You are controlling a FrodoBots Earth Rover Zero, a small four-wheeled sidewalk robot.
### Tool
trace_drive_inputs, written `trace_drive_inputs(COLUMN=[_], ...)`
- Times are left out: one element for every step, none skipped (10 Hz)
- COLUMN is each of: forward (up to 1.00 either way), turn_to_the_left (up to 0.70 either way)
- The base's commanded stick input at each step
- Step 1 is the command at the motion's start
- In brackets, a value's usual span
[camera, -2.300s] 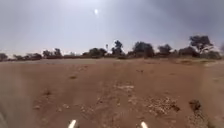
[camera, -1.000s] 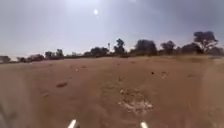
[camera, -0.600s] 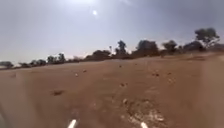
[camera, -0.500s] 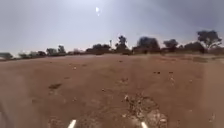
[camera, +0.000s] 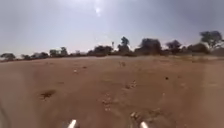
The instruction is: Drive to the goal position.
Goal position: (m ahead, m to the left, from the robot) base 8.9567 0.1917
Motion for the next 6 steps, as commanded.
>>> trace_drive_inputs(forward=[0.70, 0.70, 0.70, 0.70, 0.70, 0.70], turn_to_the_left=[0.00, 0.00, 0.00, 0.00, 0.00, 0.00])
